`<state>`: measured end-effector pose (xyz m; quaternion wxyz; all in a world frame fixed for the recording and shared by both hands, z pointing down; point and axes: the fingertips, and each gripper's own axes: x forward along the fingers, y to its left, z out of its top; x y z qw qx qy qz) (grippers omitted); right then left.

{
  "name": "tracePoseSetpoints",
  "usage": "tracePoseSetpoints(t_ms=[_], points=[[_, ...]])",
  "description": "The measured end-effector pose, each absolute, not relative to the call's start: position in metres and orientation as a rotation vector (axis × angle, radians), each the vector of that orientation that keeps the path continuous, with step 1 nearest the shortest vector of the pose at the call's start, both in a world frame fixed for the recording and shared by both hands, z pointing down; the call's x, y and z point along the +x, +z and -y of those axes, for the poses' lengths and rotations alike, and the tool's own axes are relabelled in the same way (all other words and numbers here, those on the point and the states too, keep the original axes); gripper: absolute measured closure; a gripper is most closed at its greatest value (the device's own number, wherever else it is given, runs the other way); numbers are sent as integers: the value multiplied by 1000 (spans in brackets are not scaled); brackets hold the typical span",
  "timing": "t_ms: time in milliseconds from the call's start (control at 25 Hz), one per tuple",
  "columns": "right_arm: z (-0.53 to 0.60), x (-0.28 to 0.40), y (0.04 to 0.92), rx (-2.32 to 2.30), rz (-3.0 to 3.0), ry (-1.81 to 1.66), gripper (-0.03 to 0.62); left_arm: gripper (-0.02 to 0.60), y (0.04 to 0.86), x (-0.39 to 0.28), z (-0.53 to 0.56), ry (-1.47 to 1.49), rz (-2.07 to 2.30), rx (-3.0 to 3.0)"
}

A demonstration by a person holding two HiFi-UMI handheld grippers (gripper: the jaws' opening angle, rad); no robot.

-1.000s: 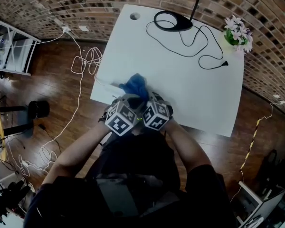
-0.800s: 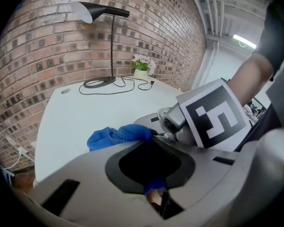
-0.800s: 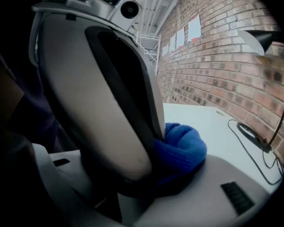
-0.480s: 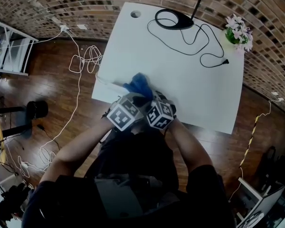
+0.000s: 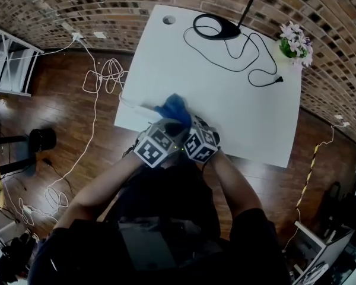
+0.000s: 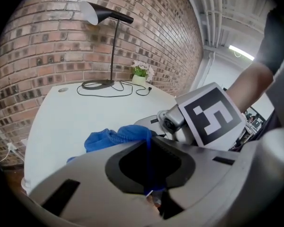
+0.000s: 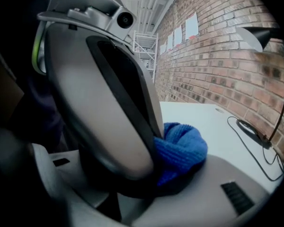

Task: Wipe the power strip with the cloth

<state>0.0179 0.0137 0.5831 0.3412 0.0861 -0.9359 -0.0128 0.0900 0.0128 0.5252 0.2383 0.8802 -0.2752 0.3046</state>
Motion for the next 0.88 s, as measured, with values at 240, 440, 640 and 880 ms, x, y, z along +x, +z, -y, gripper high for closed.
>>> tracePoseSetpoints(t_ms=[240, 440, 640, 880], points=[[-13, 16, 583, 221, 2426, -4, 433, 540, 523, 80, -11, 786, 784, 2436], [-13, 16, 582, 225, 2420, 8, 433, 541, 523, 66, -10, 735, 802, 2406], [-10, 17, 583, 228, 2412, 33, 433, 541, 524, 45, -3, 702, 837, 2370], [-9, 16, 583, 244, 2407, 47, 433, 541, 524, 15, 3, 702, 872, 2363]])
